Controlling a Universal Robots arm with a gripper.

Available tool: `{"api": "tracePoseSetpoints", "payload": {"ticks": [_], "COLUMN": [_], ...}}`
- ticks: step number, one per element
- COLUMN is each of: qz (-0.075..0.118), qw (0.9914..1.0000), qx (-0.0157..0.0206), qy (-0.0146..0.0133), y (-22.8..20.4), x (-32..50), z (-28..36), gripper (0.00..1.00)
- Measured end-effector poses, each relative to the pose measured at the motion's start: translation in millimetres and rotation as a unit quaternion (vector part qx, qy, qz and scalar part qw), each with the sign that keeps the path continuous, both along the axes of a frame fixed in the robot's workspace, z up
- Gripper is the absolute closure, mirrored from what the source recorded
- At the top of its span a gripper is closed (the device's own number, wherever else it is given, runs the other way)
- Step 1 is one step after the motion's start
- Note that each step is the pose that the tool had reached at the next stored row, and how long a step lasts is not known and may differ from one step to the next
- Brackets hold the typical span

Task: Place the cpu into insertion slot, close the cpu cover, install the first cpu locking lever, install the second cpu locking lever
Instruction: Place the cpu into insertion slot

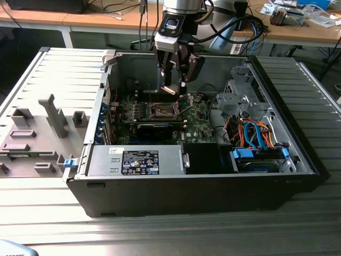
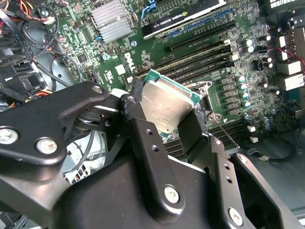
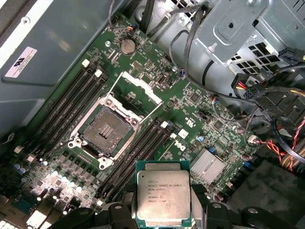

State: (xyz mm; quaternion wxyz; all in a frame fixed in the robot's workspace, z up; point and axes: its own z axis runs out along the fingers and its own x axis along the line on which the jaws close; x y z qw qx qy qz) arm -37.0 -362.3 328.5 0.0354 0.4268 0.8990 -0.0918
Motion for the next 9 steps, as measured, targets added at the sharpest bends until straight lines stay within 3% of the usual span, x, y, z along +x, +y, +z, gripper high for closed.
{"api": "tracePoseSetpoints", "payload": {"ticks": [9], "qz": [-0.004], "qw": [0.99999], "qx": [-0.0029], "qy": [0.0000], "y": [0.0], "x": [0.0], "z": [-0.3], "gripper": [0.46]}}
